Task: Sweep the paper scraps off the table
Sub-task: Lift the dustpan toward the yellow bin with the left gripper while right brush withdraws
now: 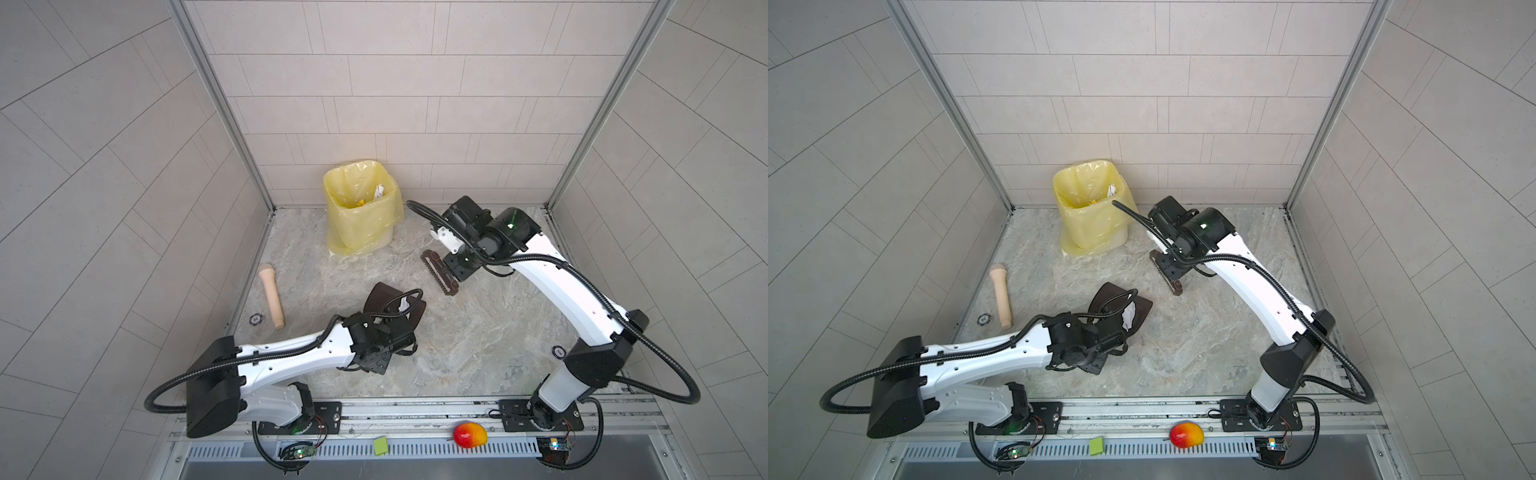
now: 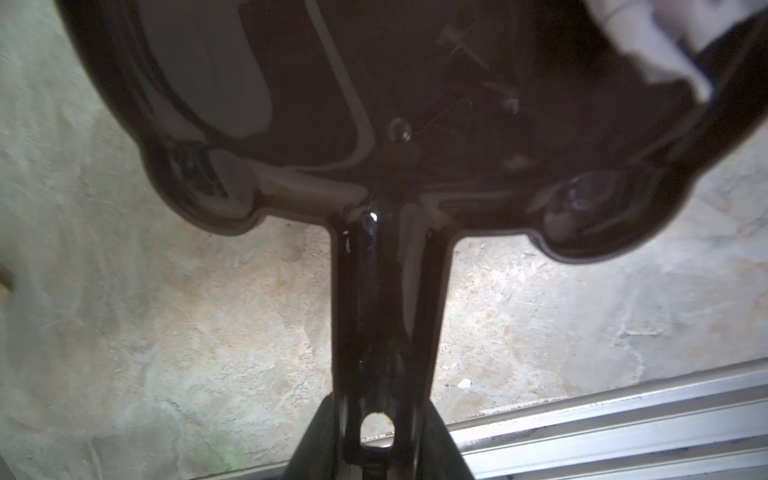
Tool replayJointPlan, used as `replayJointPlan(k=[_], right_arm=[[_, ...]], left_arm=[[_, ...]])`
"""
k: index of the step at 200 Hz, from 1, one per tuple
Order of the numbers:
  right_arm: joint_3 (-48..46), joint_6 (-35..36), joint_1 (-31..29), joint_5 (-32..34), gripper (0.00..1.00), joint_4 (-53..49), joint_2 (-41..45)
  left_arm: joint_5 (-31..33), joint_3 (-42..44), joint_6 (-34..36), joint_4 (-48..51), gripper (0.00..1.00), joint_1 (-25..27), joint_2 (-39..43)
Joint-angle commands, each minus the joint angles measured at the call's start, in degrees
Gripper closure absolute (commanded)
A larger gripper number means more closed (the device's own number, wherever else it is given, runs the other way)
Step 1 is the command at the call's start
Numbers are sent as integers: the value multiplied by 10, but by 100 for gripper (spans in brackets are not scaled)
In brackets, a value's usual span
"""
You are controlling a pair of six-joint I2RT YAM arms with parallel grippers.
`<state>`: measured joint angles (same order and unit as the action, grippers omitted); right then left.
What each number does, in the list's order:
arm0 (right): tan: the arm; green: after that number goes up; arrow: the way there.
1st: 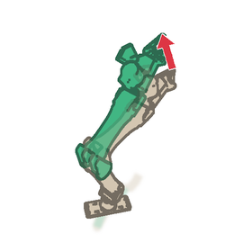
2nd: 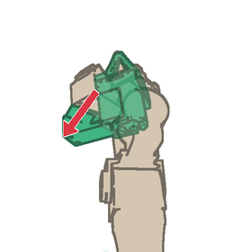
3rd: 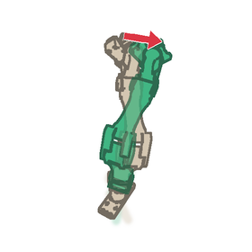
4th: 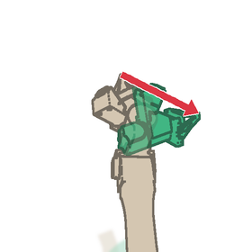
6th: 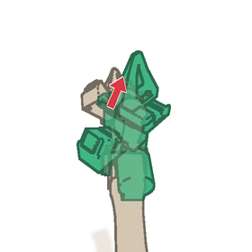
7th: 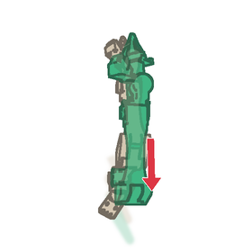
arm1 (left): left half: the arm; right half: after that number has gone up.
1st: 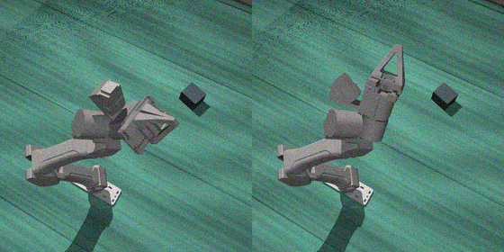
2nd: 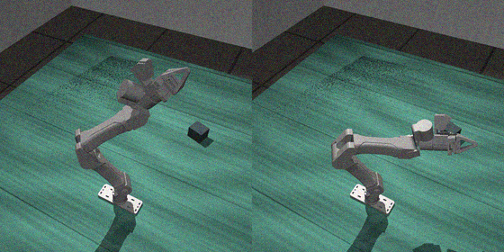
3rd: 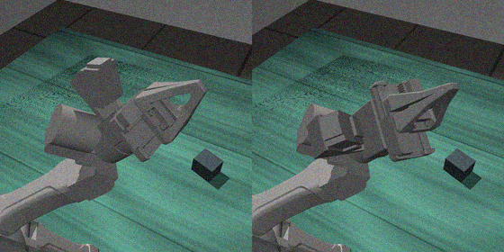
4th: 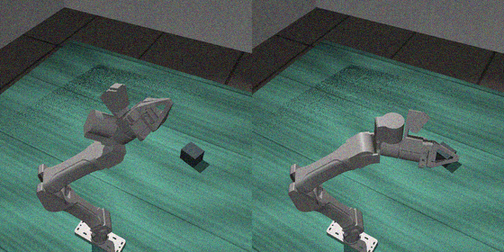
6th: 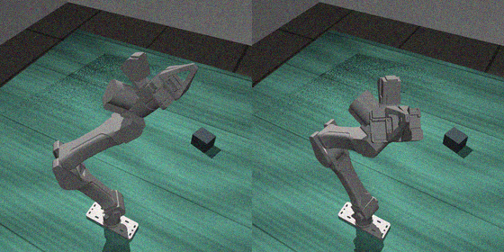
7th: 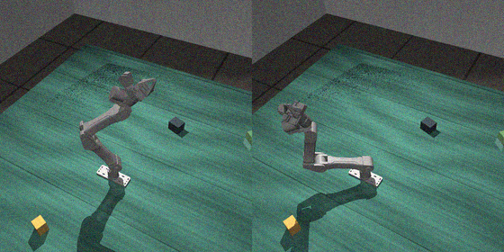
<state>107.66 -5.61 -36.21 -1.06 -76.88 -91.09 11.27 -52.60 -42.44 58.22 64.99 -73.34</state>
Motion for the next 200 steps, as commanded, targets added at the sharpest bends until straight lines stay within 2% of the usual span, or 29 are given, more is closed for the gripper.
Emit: replayJointPlan(k=[1, 31, 46, 73, 110, 153, 200], right_arm=[[-69, -31, 33, -26, 100, 72, 74], [-161, -39, 95, -74, 100, 103, 136], [-186, -37, 116, -86, 100, 103, 153], [-216, -34, 153, -119, 100, 105, 175], [-242, -30, 195, -158, 100, 108, 197], [-250, -28, 223, -186, 100, 108, 209], [-259, -26, 248, -212, 100, 105, 225]], left_arm=[[71, -47, 2, 72, 100, -2, 24], [117, -86, 6, 122, 100, -7, 48], [129, -103, 30, 137, 100, -18, 67], [129, -151, 54, 179, 100, -63, 93], [138, -227, 95, 251, 100, -124, 88], [124, -298, 151, 295, 100, -214, 78], [112, -359, 228, 308, 100, -343, 76]])
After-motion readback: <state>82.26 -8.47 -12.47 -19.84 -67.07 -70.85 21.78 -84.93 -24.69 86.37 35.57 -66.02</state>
